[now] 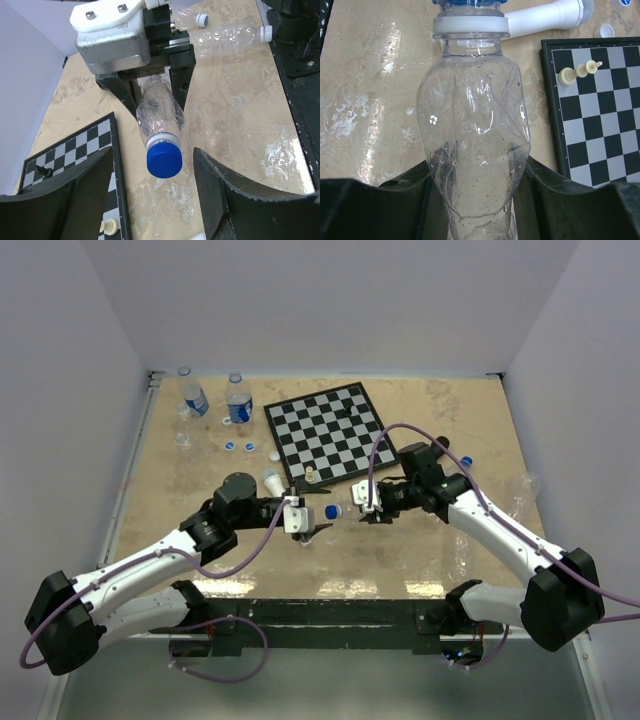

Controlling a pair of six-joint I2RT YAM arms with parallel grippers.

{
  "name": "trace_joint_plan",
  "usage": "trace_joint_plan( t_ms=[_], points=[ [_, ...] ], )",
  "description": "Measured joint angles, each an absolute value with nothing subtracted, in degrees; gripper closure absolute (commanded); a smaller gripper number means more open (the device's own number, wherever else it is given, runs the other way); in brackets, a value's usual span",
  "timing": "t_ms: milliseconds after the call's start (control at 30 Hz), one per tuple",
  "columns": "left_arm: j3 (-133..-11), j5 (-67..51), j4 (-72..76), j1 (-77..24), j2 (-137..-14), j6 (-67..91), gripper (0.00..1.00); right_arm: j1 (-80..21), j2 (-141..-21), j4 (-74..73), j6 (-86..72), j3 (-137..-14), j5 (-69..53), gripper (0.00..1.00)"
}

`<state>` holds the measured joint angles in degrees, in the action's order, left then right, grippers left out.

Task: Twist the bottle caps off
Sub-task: Unscrew the bottle cap from the plastic bottle.

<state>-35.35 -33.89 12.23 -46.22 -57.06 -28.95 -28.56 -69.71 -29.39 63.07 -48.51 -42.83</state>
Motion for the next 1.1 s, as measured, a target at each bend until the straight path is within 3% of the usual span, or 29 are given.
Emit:
trace_joint_plan(
  t_ms=[500, 600, 733, 767, 933, 1100],
  points=[
    [-35.0, -34.3, 12.9, -46.3, -60.2, -28.5, 0.53, -28.6, -70.3, -29.6, 63.1, -48.5, -43.0, 0.93],
    [-35.0, -34.3, 12.7, -46.3, -60.8, -28.4, 0.65, -28.6, -70.3, -29.6, 63.1, -48.5, -43.0, 0.93],
    [-35.0, -34.1, 12.6, -46.4, -60.9, -28.1, 0.97, -28.5, -70.3, -29.7, 63.0, -48.5, -43.0, 0.94],
    [-35.0, -34.1, 12.6, -46.4, -60.9, -27.7, 1.00, -28.5, -70.3, -29.7, 63.1, -48.5, -42.9, 0.94],
    [-36.3, -32.9, 11.3, -46.5, -61.9, -23.9, 1.00, -28.4, -70.3, -30.0, 63.0, -48.5, -42.5, 0.94],
    [-38.6, -28.3, 8.6, -46.2, -62.0, -6.9, 1.00, -28.2, -70.2, -29.5, 62.6, -48.5, -42.7, 0.94]
  ],
)
